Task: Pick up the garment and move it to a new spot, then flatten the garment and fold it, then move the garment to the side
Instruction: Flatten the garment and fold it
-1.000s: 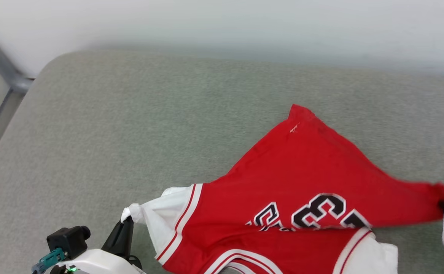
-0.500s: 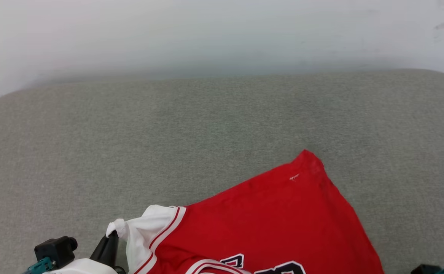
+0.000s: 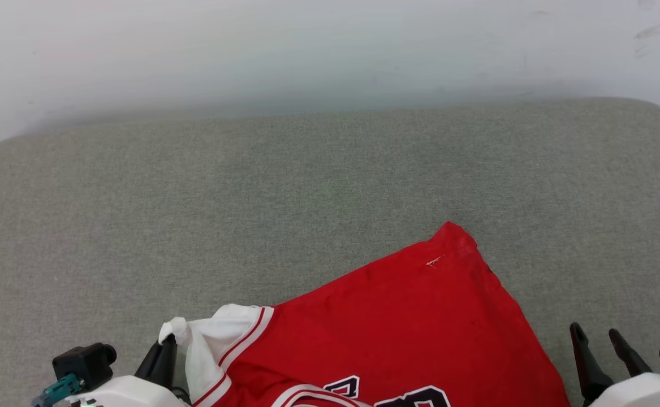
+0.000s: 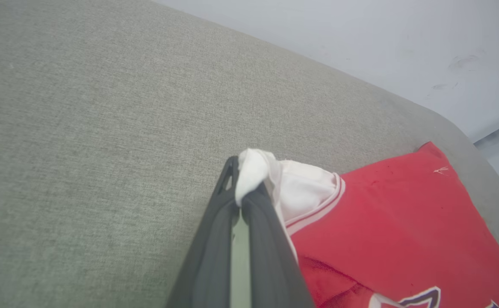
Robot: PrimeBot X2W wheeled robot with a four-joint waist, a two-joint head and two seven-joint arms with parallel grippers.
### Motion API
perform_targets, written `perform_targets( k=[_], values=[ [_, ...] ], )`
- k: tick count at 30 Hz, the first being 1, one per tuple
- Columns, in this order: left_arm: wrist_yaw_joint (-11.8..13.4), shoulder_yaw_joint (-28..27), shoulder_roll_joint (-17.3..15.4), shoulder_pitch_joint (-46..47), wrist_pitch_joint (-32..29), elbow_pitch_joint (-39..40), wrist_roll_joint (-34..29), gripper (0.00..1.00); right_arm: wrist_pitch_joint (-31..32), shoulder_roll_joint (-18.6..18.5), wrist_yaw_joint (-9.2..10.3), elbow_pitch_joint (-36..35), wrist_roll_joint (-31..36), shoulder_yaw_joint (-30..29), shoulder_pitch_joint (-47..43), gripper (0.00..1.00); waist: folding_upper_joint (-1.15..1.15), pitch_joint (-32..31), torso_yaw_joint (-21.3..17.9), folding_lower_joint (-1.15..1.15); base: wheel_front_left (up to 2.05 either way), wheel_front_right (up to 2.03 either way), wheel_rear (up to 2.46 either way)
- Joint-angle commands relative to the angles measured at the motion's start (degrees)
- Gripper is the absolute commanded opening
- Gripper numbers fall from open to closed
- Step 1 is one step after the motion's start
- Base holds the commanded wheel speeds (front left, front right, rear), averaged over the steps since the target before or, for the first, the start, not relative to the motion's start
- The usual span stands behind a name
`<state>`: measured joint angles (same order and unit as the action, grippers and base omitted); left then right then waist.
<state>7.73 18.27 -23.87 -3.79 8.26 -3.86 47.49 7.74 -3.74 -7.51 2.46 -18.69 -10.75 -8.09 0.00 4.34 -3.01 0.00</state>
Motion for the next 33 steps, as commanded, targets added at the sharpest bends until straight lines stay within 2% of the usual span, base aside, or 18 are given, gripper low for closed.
perform_targets(
  k=[1, 5, 7, 11, 16, 19, 20, 25, 26, 27, 28, 31, 33],
  values=[
    [-0.15, 0.02, 0.05, 1.37, 0.49, 0.33, -0.55, 0.00, -1.15, -0.89, 0.04, 1.51, -0.43, 0.44, 2.75, 1.00, 0.00, 1.31, 0.77, 0.00, 0.00, 0.00, 0.00],
    [-0.59, 0.32, 0.39, 2.92, 0.89, 0.80, -1.01, 0.00, -0.56, -2.56, 0.04, 4.66, -0.90, 1.19, 8.05, 1.00, 0.00, 3.18, 1.84, 0.00, 0.00, 0.00, 0.00],
    [-0.71, 0.80, 0.62, 4.05, 0.95, 1.25, -1.37, 0.00, 3.10, -4.28, 0.04, 7.39, -1.92, 2.58, 11.41, 1.00, 0.00, 4.45, 2.90, 0.00, 0.00, 0.00, 0.00],
    [-2.14, 1.85, 0.98, 6.99, 1.19, 1.46, -2.13, 0.00, 13.92, -8.04, 0.04, 11.44, -4.65, 4.21, 19.51, 1.00, 0.00, 7.34, 5.39, 0.00, 0.00, 0.00, 0.00],
    [-3.37, 3.00, 1.64, 10.45, 1.48, 1.11, -3.09, 0.00, 28.03, -11.77, 0.03, 12.67, -6.02, 7.88, 27.63, 1.00, 0.00, 10.46, 8.07, 0.00, 0.00, 0.00, 0.00],
    [-4.16, 3.49, 1.98, 12.37, 1.63, 0.82, -3.56, 0.00, 34.29, -12.78, 0.03, 12.09, -5.46, 9.59, 31.31, 1.00, 0.00, 12.38, 9.33, 0.00, 0.00, 0.00, 0.00],
    [-4.91, 3.90, 2.44, 13.97, 2.17, 0.30, -3.69, 0.00, 38.76, -13.50, 0.04, 12.97, -4.57, 11.48, 33.61, 1.00, 0.00, 14.17, 10.25, 0.00, 0.00, 0.00, 0.00],
    [-5.98, 4.52, 3.34, 15.98, 2.75, -0.98, -3.93, 0.00, 46.79, -12.73, 0.04, 18.35, -4.53, 12.08, 32.76, 1.00, 0.00, 15.85, 11.56, 0.00, 0.00, 0.00, 0.00],
    [-6.19, 4.59, 3.55, 16.17, 2.87, -1.29, -3.84, 0.00, 48.03, -12.17, 0.04, 19.50, -4.73, 11.92, 31.95, 0.70, 0.00, 15.90, 11.72, 0.00, 0.00, 0.00, 0.00],
    [-6.21, 4.63, 3.69, 16.30, 3.03, -1.64, -3.71, 0.00, 49.01, -11.82, 0.04, 20.25, -4.68, 12.06, 31.12, 0.30, 0.00, 15.91, 11.87, 0.00, 0.00, 0.00, 0.00],
    [-6.39, 4.62, 3.81, 16.42, 3.10, -1.98, -3.60, 0.00, 49.52, -11.32, 0.04, 20.64, -4.98, 11.75, 30.45, 0.00, 0.00, 15.86, 11.97, 0.00, 0.00, 0.00, 0.00],
    [-6.56, 4.58, 3.88, 16.20, 3.42, -2.82, -3.32, 0.00, 48.53, -10.63, 0.02, 19.28, -5.57, 11.22, 30.20, 0.00, 0.00, 15.11, 11.89, 0.00, 0.00, 0.00, 0.00],
    [-6.47, 4.43, 3.50, 16.01, 3.63, -3.20, -3.62, 0.00, 46.52, -11.51, 0.02, 17.54, -5.35, 10.93, 31.39, 0.00, 0.00, 14.08, 11.63, 0.00, 0.00, 0.00, 0.00]
  ],
)
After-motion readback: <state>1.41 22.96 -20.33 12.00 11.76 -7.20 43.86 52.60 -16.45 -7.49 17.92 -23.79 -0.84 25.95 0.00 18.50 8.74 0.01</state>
